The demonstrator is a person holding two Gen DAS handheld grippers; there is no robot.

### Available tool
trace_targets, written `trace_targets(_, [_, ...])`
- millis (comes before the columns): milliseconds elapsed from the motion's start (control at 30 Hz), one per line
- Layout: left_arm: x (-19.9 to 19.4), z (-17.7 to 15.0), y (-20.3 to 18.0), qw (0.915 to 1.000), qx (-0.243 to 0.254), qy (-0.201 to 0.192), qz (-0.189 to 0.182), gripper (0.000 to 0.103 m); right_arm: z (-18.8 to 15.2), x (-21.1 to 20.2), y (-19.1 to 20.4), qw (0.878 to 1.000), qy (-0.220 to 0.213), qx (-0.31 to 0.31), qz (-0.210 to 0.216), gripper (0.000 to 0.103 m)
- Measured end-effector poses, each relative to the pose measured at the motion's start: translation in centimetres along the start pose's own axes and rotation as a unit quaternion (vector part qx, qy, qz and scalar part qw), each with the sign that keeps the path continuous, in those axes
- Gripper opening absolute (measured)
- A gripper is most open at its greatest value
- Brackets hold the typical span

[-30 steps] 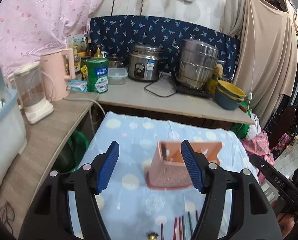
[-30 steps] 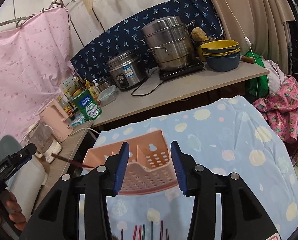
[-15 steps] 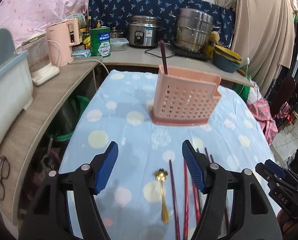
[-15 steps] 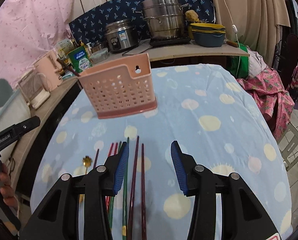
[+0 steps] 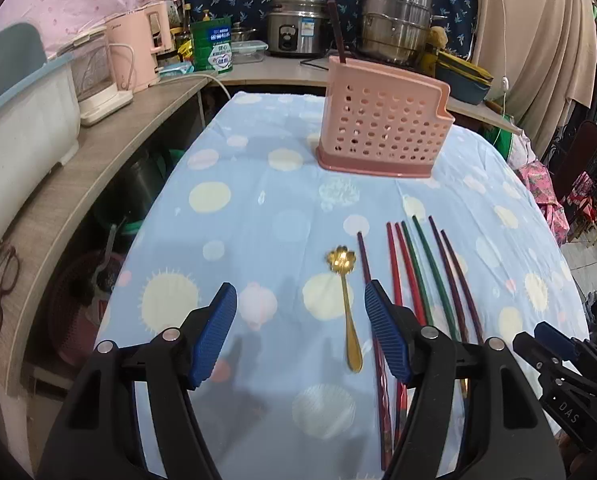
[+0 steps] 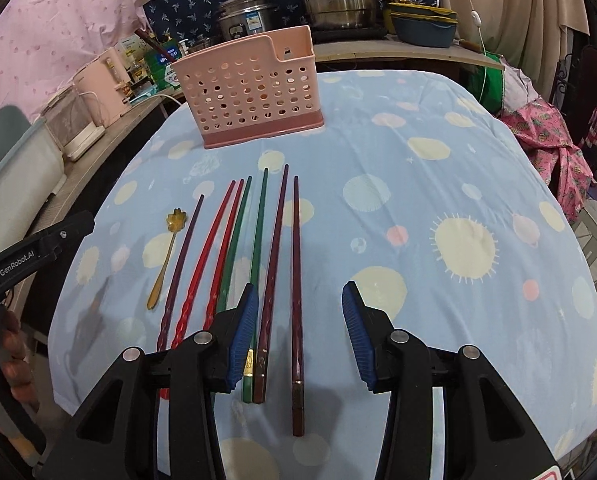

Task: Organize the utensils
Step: 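Move both tools back down over the remaining chopsticks, then grasp a dark red chopstick with the right tool while the left tool grasps another dark red chopstick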

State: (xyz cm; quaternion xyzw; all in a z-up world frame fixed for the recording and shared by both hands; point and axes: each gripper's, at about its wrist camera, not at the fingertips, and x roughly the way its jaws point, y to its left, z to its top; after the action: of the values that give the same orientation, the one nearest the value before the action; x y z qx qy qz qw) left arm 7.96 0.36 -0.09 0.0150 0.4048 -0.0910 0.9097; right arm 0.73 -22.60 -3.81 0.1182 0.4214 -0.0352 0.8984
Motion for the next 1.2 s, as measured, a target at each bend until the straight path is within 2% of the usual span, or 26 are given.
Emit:
trace_targets(233, [0.2,-2.3,0.5,0.9997,-0.007,0.02,0.01,0.063,-1.9,0.0,-0.5,1.0,0.017,0.004,0.004,0.043])
trace_targets(567, [0.7,-3.7,1.0,0.9991,-0.015,0.038,0.011,0.063,-3.5,0.9,-0.1,0.999,0.033,-0.009,0.0,0.043])
trace_targets(700, [1.1,-4.4,0.9,0.9987,-0.014,0.049,0.01,0.063,-3.8,1.4,0.0,0.999,0.041,-0.013,-0.001,0.04])
trace_targets(967, [1.7,-5.4,0.7,0.9978,-0.013,0.065,0.004,0.063,-4.2,2.3,0.4,0.998,0.055,-0.021,0.0,0.026])
trace_targets(1200, [1.6,-5.6,0.3,0.9974,-0.011,0.071,-0.007,0.063,-4.3,2.6,0.4,0.998,0.051,-0.031,-0.012,0.019])
